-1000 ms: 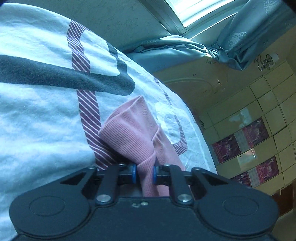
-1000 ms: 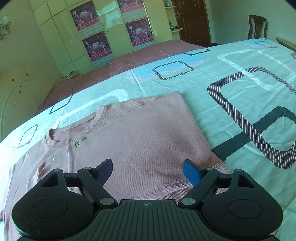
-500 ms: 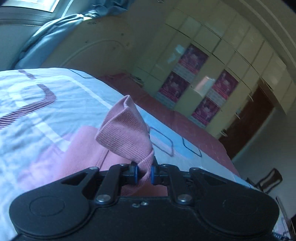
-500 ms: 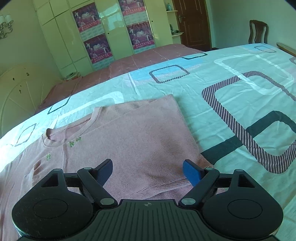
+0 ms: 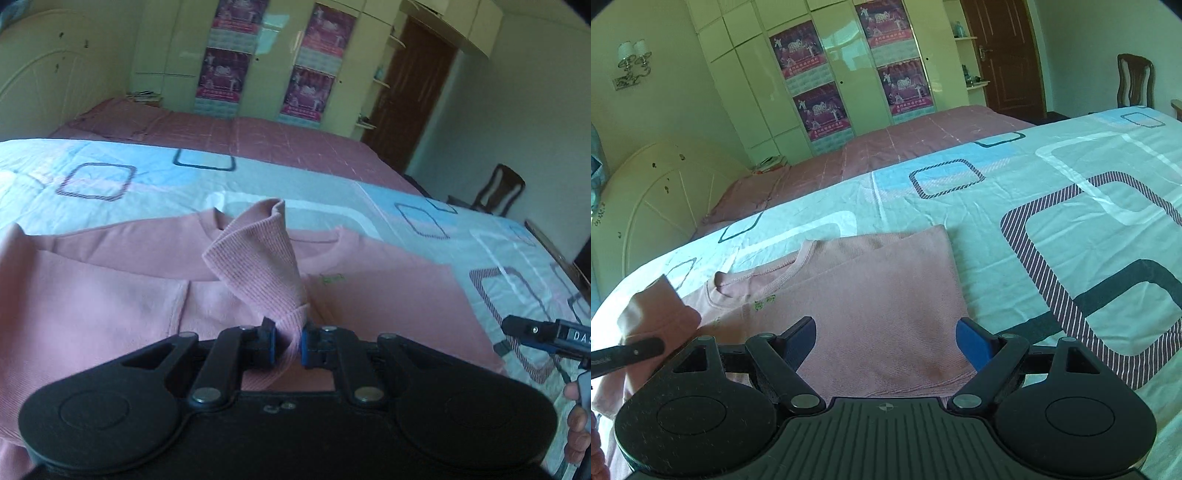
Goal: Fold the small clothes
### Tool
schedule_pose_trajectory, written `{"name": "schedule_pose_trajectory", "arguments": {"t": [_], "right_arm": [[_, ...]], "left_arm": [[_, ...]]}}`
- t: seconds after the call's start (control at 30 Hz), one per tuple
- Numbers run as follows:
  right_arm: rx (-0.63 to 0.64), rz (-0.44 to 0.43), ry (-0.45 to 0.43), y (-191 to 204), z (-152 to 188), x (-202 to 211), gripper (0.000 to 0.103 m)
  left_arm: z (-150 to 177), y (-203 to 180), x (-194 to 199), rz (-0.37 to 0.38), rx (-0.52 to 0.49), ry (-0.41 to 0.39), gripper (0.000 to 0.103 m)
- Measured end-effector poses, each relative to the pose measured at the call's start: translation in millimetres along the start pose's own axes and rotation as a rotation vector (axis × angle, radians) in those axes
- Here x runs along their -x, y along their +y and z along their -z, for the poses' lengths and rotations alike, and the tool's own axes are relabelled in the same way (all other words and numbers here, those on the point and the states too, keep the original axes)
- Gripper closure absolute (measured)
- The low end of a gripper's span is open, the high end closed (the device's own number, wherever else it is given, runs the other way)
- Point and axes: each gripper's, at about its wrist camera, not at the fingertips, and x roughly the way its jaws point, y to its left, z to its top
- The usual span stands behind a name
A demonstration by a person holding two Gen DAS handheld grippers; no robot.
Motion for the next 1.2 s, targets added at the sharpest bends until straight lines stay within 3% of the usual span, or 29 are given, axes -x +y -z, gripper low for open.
{"name": "schedule_pose_trajectory", "arguments": {"t": [0.13, 0.2, 0.27, 0.43, 0.6, 0.73, 0.83, 0.9, 0.93, 0.97, 1.03, 1.1, 1.2], "right_arm": [[-0.032, -0.066, 0.042, -12.4, -0.2, 4.1, 0.02], [-0.055, -0.097, 0.052, -15.2, -0.1, 6.7, 0.02], [-0.066, -0.112, 0.064, -14.2, 0.1, 6.4, 0.02], [-0.087, -0.193, 0.104, -0.2, 1.4, -4.3, 0.02], [-0.122, -0.297, 0.166, 26.0, 9.9, -25.2, 0.02], [-0.155, -0.327, 0.217, 43.3, 19.1, -41.9, 0.02], [-0.184, -0.311, 0.257, 50.1, 26.0, -55.9, 0.02], [-0.195, -0.31, 0.28, 53.5, 29.5, -64.5, 0.049], [-0.193, -0.3, 0.295, 55.7, 30.9, -70.6, 0.07], [-0.19, -0.294, 0.295, 57.3, 32.6, -73.3, 0.07], [-0.176, -0.282, 0.289, 62.6, 33.5, -76.5, 0.071], [-0.111, -0.262, 0.277, 72.7, 30.7, -76.8, 0.094], [0.012, -0.241, 0.209, 90.2, 18.7, -65.2, 0.096]], "left_arm": [[9.1, -28.2, -29.4, 0.066, -0.046, 0.102, 0.088], [19.7, -40.5, -45.0, 0.098, -0.083, 0.154, 0.057], [29.2, -48.4, -49.5, 0.119, -0.105, 0.146, 0.038], [33.7, -41.6, -12.5, 0.058, -0.12, 0.065, 0.04], [41.4, 17.8, 55.1, -0.089, -0.102, -0.006, 0.036], [56.7, 76.7, 102.5, -0.247, -0.075, -0.005, 0.036], [60.8, 113.9, 112.5, -0.316, -0.015, 0.024, 0.038], [57.9, 129.9, 110.0, -0.32, -0.005, 0.016, 0.038], [56.0, 134.2, 106.2, -0.318, -0.014, 0.008, 0.038], [53.5, 138.2, 100.1, -0.316, -0.02, 0.005, 0.039], [47.7, 145.7, 85.6, -0.295, -0.019, 0.031, 0.055], [43.2, 148.2, 78.2, -0.277, -0.046, 0.026, 0.07], [37.1, 152.9, 74.8, -0.265, -0.058, 0.033, 0.09]]}}
